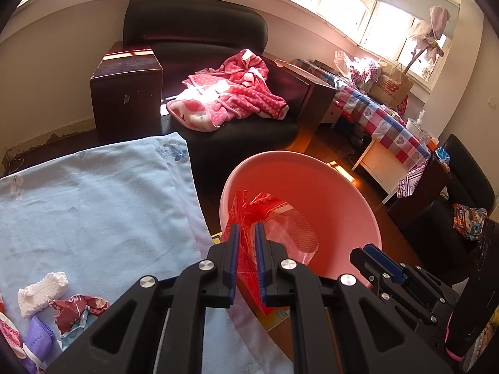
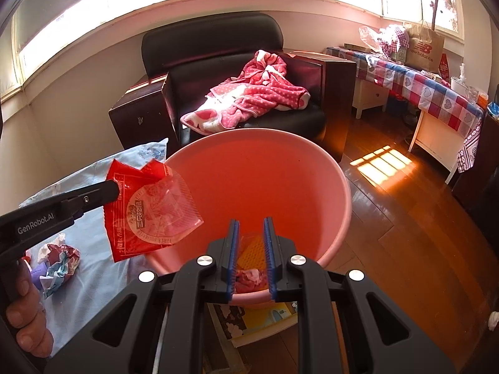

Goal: Collect trash
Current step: 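Open both tools to drop the wrappers into the pink bucket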

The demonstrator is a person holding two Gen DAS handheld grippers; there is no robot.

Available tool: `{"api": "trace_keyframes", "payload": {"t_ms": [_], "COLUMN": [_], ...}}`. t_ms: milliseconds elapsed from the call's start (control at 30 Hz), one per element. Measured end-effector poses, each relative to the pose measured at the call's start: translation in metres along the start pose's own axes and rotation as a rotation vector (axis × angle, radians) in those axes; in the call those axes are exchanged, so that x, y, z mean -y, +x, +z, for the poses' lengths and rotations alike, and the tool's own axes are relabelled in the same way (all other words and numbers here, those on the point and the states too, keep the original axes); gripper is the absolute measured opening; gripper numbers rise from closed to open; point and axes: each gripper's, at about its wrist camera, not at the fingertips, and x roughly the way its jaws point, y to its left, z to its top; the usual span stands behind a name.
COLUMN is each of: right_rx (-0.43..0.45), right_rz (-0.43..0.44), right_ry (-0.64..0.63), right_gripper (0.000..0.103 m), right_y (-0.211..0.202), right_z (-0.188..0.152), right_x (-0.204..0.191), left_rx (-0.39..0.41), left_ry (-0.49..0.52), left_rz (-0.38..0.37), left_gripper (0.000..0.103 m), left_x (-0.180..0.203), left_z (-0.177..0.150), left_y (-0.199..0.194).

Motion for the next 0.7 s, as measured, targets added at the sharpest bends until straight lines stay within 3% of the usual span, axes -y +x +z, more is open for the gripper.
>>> {"api": "trace_keyframes", "payload": {"t_ms": [33,100,700], "right_rx": [-0.002,-0.004,-0.012], "right_rz": [0.005,0.007,0.069], "right_ry": [0.003,0.005,-0.041], "right_gripper": [0.016,0.016,0.017], "right_y": [0.0,0.001,-0.02], "right_z": [0.0,0.0,-0.007], "right_x": [0.0,0.0,-0.03], "left_rx": [0.007,0.019,0.085], "left_ry": [0.002,0.006,-0.038], "left_rz": [-0.003,-0.01,-0.004], "left_gripper": [0.026,0.036,0.042], "left_x": [0.001,0.002,-0.025], "left_z": [0.0,0.001,-0.014], "left_y": [-0.002,-0.005,-0.063]}}
